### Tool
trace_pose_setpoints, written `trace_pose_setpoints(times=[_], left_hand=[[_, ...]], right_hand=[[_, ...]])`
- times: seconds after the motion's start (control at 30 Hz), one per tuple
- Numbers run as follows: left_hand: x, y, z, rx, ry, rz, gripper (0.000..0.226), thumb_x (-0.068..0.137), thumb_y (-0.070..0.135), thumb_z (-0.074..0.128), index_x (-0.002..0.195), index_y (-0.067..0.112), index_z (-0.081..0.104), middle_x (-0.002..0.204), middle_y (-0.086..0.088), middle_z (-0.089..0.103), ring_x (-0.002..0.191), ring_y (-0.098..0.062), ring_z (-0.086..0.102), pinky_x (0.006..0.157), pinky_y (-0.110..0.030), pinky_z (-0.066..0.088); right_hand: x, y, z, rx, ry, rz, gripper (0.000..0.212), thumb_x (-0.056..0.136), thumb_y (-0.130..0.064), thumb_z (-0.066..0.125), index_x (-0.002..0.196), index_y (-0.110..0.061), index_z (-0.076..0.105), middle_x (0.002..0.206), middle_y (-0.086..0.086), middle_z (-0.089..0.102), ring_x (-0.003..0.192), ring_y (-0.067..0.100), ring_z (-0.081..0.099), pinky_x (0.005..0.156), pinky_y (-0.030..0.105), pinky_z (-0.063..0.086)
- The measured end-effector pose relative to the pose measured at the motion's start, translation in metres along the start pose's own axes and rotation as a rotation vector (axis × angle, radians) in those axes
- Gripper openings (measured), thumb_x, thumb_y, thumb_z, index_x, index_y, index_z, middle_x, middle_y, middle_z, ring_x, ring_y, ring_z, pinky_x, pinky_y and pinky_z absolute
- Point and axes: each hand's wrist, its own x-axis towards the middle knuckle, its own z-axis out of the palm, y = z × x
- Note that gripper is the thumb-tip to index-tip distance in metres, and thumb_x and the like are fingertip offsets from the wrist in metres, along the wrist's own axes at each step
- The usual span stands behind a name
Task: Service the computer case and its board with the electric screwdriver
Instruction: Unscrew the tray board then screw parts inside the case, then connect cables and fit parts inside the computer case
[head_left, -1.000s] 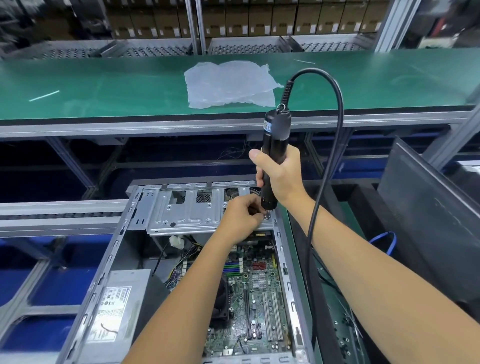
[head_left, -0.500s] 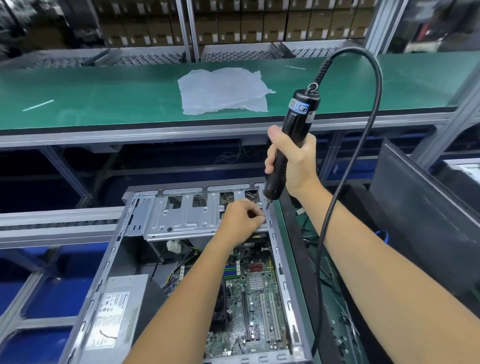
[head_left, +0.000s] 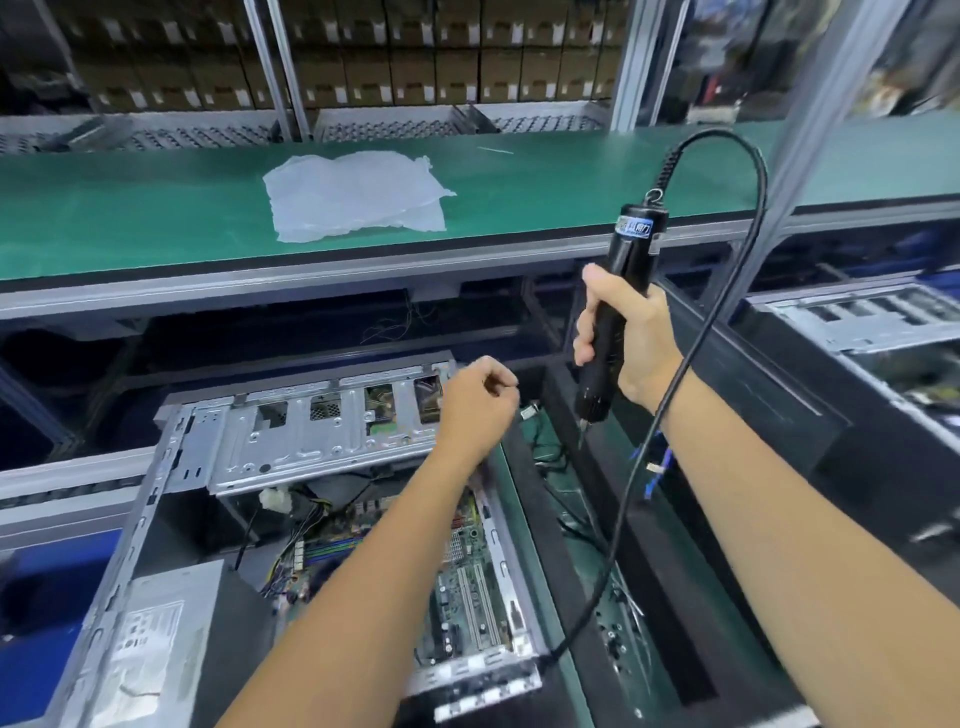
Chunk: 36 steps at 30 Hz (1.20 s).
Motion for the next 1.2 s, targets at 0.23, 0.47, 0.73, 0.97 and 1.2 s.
trace_pose_setpoints(times=[0.23, 0.47, 0.73, 0.97, 1.2], left_hand=[[-0.002, 0.028, 0.076, 0.047, -0.172, 0.028, 0.018, 0.083, 0.004, 0.056, 0.075, 0.020, 0.058, 0.068, 0.008, 0.056, 0.058, -0.002, 0.048, 0.052, -0.006, 0.036], [-0.005, 0.028, 0.166, 0.166, -0.304, -0.124, 0.015, 0.083, -0.001, 0.056, 0.080, 0.013, 0.060, 0.077, 0.002, 0.059, 0.069, -0.011, 0.051, 0.063, -0.019, 0.037], [-0.020, -0.004, 0.250, 0.433, -0.605, -0.214, 0.025, 0.092, 0.003, 0.042, 0.113, 0.003, 0.054, 0.107, -0.016, 0.062, 0.101, -0.028, 0.057, 0.083, -0.025, 0.041], [-0.017, -0.021, 0.251, 0.401, -0.497, -0.311, 0.022, 0.088, -0.002, 0.039, 0.074, 0.009, 0.052, 0.065, -0.004, 0.058, 0.057, -0.009, 0.056, 0.060, -0.020, 0.044], [0.006, -0.054, 0.203, 0.432, -0.258, -0.470, 0.014, 0.084, 0.007, 0.046, 0.080, 0.013, 0.058, 0.083, -0.003, 0.062, 0.076, -0.021, 0.056, 0.064, -0.026, 0.041]], right_hand=[[-0.010, -0.003, -0.080, -0.035, 0.059, 0.165, 0.040, 0.066, -0.040, 0.081, 0.057, -0.014, 0.053, 0.048, 0.009, 0.050, 0.035, 0.022, 0.043, 0.041, 0.025, 0.040], [-0.030, 0.031, -0.149, -0.111, 0.065, 0.281, 0.043, 0.074, -0.036, 0.080, 0.054, -0.009, 0.052, 0.046, 0.014, 0.048, 0.034, 0.022, 0.043, 0.039, 0.027, 0.040], [-0.032, 0.080, -0.194, -0.194, 0.077, 0.476, 0.057, 0.072, -0.044, 0.084, 0.090, -0.022, 0.034, 0.061, 0.013, 0.054, 0.044, 0.014, 0.054, 0.060, 0.032, 0.043], [-0.030, 0.100, -0.192, -0.163, 0.057, 0.521, 0.047, 0.073, -0.042, 0.084, 0.085, -0.017, 0.046, 0.065, 0.009, 0.056, 0.056, 0.017, 0.052, 0.077, 0.039, 0.044], [-0.025, 0.124, -0.166, -0.146, -0.052, 0.659, 0.048, 0.079, -0.043, 0.078, 0.062, -0.002, 0.061, 0.054, 0.019, 0.052, 0.039, 0.024, 0.047, 0.054, 0.030, 0.043]])
